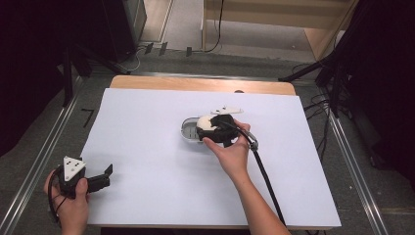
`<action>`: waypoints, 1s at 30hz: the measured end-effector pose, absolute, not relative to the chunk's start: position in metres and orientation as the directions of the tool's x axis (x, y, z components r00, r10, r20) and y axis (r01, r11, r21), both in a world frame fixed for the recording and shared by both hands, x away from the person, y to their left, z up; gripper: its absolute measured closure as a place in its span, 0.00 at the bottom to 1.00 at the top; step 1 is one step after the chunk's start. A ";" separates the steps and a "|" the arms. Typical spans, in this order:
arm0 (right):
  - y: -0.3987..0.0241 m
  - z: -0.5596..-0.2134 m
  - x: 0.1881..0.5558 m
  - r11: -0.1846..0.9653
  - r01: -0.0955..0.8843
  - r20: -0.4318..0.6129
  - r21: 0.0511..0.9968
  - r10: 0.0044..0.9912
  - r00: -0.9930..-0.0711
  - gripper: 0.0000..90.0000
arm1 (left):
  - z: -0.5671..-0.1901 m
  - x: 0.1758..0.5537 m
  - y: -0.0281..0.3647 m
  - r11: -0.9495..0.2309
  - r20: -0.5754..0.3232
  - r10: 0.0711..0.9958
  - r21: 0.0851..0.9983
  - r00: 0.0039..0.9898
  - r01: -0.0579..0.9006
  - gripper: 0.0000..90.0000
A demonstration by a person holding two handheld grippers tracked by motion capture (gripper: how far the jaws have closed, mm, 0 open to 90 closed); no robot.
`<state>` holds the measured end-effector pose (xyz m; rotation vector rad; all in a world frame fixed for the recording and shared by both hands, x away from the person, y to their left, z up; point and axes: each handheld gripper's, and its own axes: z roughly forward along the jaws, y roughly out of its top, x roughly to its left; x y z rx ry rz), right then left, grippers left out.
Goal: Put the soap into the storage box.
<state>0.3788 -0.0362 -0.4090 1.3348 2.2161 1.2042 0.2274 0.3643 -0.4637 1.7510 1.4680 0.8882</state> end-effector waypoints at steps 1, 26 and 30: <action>-0.035 -0.409 0.379 0.223 0.594 0.168 0.773 0.831 -0.530 0.28 | -0.464 0.227 0.364 -0.136 0.077 0.988 0.839 0.132 0.527 0.00; -0.024 -0.426 0.396 0.236 0.644 0.173 0.728 0.846 -0.505 0.28 | -0.464 0.228 0.365 -0.133 0.074 0.988 0.839 0.132 0.528 0.00; -0.023 -0.428 0.397 0.239 0.651 0.171 0.721 0.849 -0.500 0.28 | -0.464 0.228 0.364 -0.133 0.074 0.989 0.839 0.131 0.528 0.00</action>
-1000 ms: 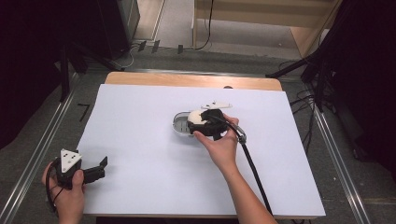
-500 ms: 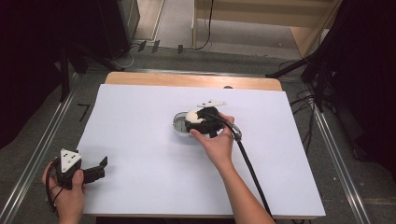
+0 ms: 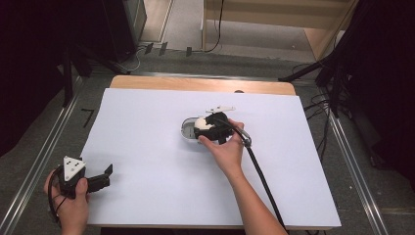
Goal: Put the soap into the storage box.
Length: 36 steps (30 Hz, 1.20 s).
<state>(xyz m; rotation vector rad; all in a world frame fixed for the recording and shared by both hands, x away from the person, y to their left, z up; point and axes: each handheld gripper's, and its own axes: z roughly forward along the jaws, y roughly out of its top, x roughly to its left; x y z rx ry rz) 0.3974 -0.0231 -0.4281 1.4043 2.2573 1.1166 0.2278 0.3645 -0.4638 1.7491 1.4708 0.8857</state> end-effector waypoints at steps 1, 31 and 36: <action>-0.023 -0.429 0.398 0.237 0.654 0.174 0.718 0.849 -0.499 0.28 | -0.464 0.228 0.364 -0.133 0.075 0.989 0.838 0.130 0.529 0.00; -0.018 -0.432 0.399 0.246 0.674 0.199 0.696 0.836 -0.511 0.27 | -0.464 0.228 0.365 -0.130 0.071 0.989 0.839 0.130 0.529 0.00; -0.021 -0.426 0.398 0.227 0.666 0.211 0.710 0.834 -0.509 0.27 | -0.464 0.228 0.365 -0.130 0.072 0.989 0.839 0.130 0.529 0.00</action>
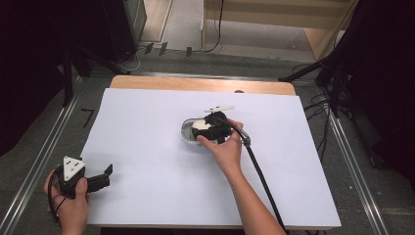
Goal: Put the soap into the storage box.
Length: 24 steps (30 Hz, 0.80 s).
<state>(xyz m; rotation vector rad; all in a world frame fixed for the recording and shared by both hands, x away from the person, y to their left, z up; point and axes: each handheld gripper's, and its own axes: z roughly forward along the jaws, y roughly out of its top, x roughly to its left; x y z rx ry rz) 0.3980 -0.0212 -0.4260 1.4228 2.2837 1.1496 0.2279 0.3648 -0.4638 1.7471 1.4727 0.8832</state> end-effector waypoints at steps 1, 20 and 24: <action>-0.022 -0.425 0.398 0.230 0.665 0.209 0.711 0.834 -0.511 0.27 | -0.464 0.228 0.365 -0.130 0.071 0.989 0.839 0.129 0.529 0.00; -0.038 -0.411 0.387 0.204 0.632 0.218 0.747 0.824 -0.523 0.26 | -0.464 0.228 0.365 -0.125 0.066 0.989 0.842 0.129 0.525 0.00; -0.048 -0.411 0.383 0.192 0.627 0.218 0.755 0.828 -0.516 0.25 | -0.464 0.228 0.365 -0.125 0.068 0.989 0.841 0.128 0.526 0.00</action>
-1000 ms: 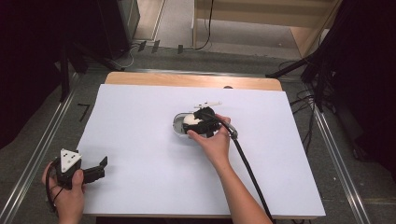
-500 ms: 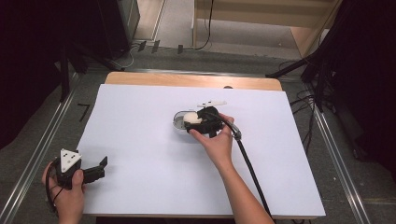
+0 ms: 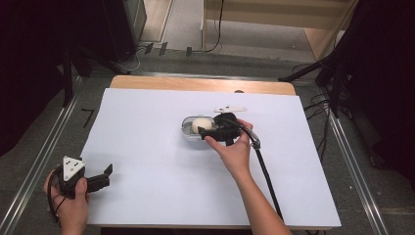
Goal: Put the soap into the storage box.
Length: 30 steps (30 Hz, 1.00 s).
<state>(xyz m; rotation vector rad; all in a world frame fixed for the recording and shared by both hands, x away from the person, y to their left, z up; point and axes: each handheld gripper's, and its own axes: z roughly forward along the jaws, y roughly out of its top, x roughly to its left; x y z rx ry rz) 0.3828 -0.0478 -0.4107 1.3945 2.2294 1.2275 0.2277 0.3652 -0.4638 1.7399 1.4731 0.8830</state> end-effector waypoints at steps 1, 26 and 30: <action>-0.051 -0.411 0.382 0.187 0.624 0.219 0.759 0.829 -0.515 0.24 | -0.464 0.228 0.365 -0.127 0.069 0.989 0.840 0.127 0.527 0.00; -0.128 -0.436 0.354 0.137 0.641 0.226 0.756 0.863 -0.451 0.19 | -0.464 0.227 0.365 -0.133 0.076 0.989 0.838 0.128 0.529 0.00; -0.139 -0.439 0.351 0.120 0.645 0.237 0.754 0.867 -0.438 0.19 | -0.464 0.227 0.365 -0.133 0.076 0.989 0.839 0.129 0.528 0.00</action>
